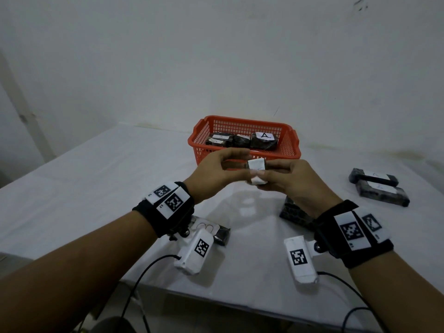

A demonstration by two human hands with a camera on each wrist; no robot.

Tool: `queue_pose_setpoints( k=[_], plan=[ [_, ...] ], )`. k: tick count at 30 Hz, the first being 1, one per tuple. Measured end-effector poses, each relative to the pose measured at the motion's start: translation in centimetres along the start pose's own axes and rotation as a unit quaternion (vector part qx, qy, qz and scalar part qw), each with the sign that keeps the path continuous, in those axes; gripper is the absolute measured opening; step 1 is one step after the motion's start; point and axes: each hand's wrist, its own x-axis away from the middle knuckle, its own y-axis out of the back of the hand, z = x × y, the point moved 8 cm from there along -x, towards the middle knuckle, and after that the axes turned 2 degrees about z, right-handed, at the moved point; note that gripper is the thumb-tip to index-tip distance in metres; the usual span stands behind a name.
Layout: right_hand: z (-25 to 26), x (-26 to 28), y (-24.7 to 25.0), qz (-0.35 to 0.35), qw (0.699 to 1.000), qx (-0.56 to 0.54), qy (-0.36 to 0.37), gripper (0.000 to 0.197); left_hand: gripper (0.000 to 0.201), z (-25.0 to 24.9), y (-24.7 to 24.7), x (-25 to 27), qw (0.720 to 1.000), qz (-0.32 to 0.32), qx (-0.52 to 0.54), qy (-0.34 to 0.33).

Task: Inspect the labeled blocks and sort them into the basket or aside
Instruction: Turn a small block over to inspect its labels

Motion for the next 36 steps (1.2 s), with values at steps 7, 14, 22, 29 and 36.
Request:
queue_pose_setpoints(
  k=[7,14,22,29,36],
  plan=[
    [0.0,0.2,-0.3,-0.007,1.0,0.025,-0.006,0.028,0.027,0.2,0.3,0.1,1.0,-0.018,-0.014,-0.002],
    [-0.1,0.1,-0.5,0.015,0.999,0.047,0.0,0.036,0.03,0.3,0.4,0.2,1.0,-0.019,0.009,0.007],
    [1.2,-0.1,-0.4,0.0,0.998,0.05,0.035,0.036,0.032,0.1,0.9,0.3,0.998,-0.03,0.05,-0.006],
    [0.2,-0.2,-0.8,0.023,0.998,-0.052,-0.004,0.029,0.036,0.0,0.3,0.6,0.996,-0.019,0.087,-0.018],
    [-0.1,-0.2,0.3,-0.016,1.0,-0.008,0.006,0.034,0.036,0.2,0.1,0.6,0.995,-0.037,0.095,0.019]
  ],
)
